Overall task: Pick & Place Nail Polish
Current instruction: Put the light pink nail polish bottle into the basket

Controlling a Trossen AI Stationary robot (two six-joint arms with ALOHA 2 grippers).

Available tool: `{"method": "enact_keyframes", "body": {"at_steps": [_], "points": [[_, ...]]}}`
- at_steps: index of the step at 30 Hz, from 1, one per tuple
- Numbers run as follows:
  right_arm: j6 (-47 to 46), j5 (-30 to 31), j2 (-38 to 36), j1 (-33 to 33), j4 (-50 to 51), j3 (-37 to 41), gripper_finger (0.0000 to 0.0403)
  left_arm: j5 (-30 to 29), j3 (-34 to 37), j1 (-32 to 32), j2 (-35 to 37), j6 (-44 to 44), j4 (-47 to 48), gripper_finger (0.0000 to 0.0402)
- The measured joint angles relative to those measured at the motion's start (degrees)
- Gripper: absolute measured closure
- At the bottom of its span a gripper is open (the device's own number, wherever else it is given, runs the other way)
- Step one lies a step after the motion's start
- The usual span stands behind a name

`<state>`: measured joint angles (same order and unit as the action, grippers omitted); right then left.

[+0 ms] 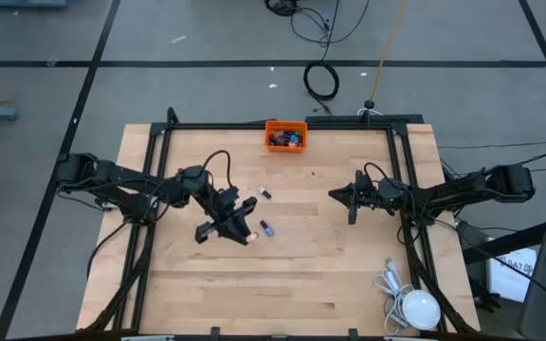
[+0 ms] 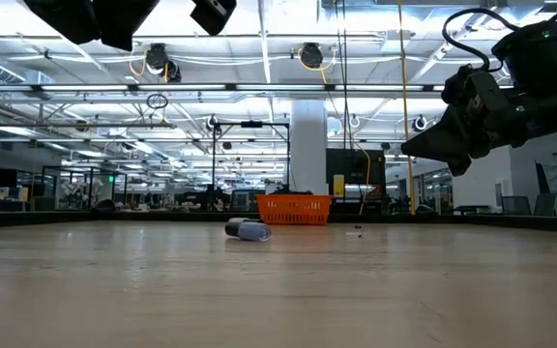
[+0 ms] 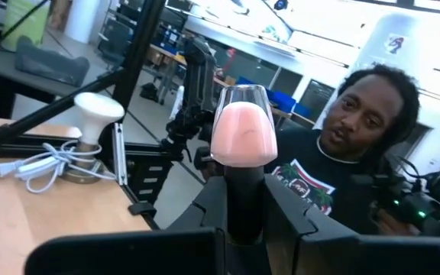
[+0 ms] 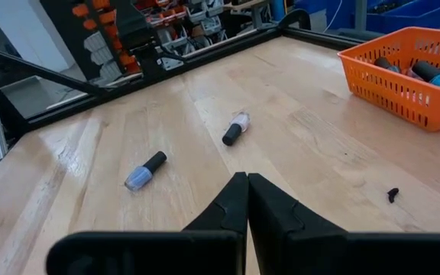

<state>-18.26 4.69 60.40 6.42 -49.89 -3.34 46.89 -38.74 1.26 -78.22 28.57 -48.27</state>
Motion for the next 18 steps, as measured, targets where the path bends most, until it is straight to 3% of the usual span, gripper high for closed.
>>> {"method": "enact_keyframes", "body": {"at_steps": [18], "points": [[-0.11,-0.01,0.00,-0.02,0.00,0.00,0.0403,-4.12,-0.04,-0.02,0.00,-3.54,0.78,0.0369]]}}
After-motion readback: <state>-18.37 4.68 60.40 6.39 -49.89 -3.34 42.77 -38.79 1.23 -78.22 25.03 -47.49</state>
